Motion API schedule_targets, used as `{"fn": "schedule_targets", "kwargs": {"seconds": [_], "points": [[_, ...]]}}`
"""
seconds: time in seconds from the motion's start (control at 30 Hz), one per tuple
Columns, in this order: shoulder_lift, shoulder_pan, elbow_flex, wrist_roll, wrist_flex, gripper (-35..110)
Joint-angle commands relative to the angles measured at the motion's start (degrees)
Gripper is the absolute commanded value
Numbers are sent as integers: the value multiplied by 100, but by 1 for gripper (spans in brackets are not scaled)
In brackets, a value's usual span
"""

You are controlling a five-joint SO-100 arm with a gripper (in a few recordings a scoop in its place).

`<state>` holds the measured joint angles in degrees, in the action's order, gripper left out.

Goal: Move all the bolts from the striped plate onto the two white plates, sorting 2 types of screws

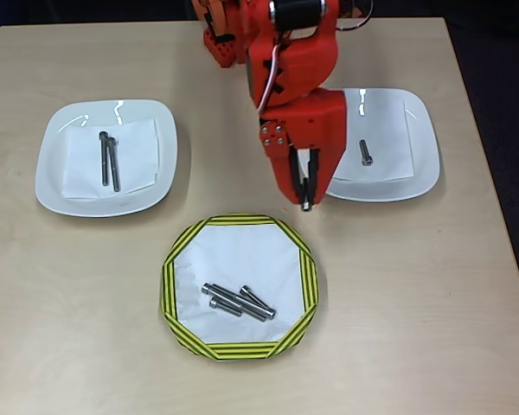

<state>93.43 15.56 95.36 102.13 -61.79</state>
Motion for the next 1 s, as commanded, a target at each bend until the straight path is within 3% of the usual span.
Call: {"fn": "schedule_targets", "kwargs": {"seconds": [0.0, 0.13, 0.43, 0.5, 0.63, 0.97], "points": [[1090, 650, 809, 659, -62, 0], [1925, 1433, 1934, 1371, 185, 0], [3059, 2276, 3577, 1819, 483, 0], [3120, 2268, 3727, 1749, 712, 9], [2962, 1942, 3630, 817, 1187, 18], [1362, 325, 1714, -2206, 2039, 17]]}}
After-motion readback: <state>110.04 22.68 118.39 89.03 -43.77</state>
